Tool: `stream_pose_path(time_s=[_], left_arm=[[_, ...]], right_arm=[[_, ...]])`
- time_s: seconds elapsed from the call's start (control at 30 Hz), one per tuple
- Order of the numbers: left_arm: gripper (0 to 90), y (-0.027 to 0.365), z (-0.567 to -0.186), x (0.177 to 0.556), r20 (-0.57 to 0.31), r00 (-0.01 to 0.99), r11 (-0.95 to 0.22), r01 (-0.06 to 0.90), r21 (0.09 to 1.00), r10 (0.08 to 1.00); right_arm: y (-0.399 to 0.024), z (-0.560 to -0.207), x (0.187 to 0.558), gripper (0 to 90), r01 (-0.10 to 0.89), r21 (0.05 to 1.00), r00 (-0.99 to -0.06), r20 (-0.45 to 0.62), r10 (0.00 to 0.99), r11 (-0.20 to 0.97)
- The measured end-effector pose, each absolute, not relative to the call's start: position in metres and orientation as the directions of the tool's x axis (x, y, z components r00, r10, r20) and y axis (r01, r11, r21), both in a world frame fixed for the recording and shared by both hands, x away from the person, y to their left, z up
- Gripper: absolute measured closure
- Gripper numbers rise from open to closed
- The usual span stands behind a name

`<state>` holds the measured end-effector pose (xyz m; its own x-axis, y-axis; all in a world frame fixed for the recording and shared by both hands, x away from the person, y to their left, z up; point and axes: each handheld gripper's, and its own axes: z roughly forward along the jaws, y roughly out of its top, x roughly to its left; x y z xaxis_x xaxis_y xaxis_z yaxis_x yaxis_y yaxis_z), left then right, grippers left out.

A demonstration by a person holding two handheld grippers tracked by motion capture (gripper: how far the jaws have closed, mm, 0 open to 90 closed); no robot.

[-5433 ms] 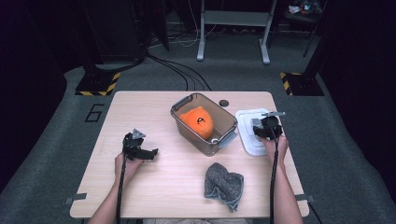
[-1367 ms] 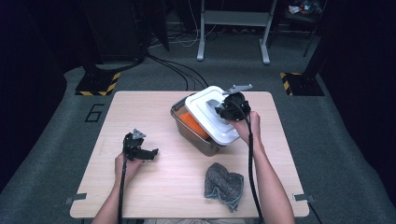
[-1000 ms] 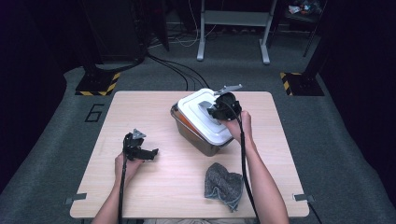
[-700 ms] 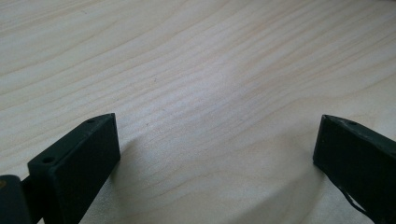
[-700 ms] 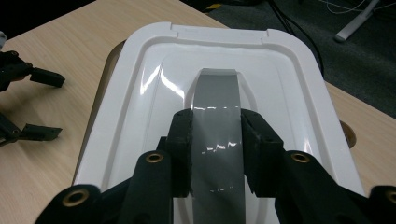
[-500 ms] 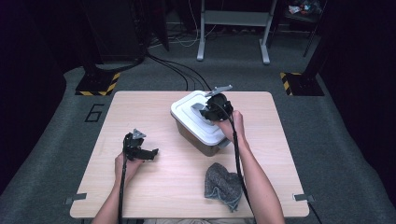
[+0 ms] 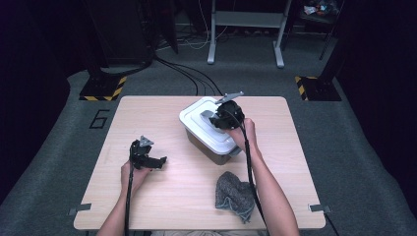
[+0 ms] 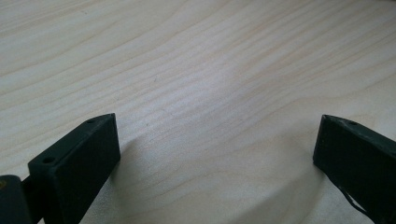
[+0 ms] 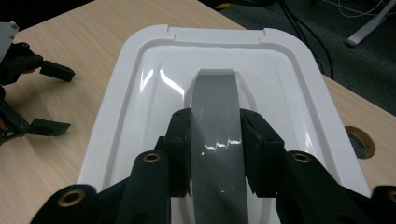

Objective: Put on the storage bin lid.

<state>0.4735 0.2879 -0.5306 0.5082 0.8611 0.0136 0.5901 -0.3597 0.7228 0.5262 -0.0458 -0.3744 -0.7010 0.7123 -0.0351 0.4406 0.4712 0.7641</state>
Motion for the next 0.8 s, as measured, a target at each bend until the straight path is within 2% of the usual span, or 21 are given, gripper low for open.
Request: stream_pose_path(time_s=[0.13, 0.33, 0.47, 0.53, 0.8], left_arm=[[0.4, 0.288, -0.531, 0.473, 0.014, 0.508, -0.36, 0.59, 0.723, 0.861], [0.4, 0.288, -0.531, 0.473, 0.014, 0.509, -0.36, 0.59, 0.723, 0.861], [0.5, 0.288, -0.531, 0.473, 0.014, 0.508, -0.359, 0.59, 0.723, 0.861], [0.5, 0.288, -0.531, 0.473, 0.013, 0.508, -0.359, 0.59, 0.723, 0.861], [0.5, 0.288, -0.531, 0.473, 0.013, 0.508, -0.359, 0.59, 0.724, 0.861]], right_arm=[[-0.047, -0.373, 0.526, 57.2, 0.434, 0.774, -0.69, -0.043, 0.722, 0.461], [-0.057, -0.366, 0.523, 28.5, 0.436, 0.791, -0.673, -0.03, 0.739, 0.429], [-0.068, -0.359, 0.517, 17.1, 0.442, 0.805, -0.649, -0.018, 0.761, 0.396], [-0.074, -0.355, 0.513, 14.2, 0.43, 0.815, -0.642, -0.027, 0.766, 0.389], [-0.111, -0.346, 0.492, 11.7, 0.425, 0.829, -0.6, -0.043, 0.799, 0.363]])
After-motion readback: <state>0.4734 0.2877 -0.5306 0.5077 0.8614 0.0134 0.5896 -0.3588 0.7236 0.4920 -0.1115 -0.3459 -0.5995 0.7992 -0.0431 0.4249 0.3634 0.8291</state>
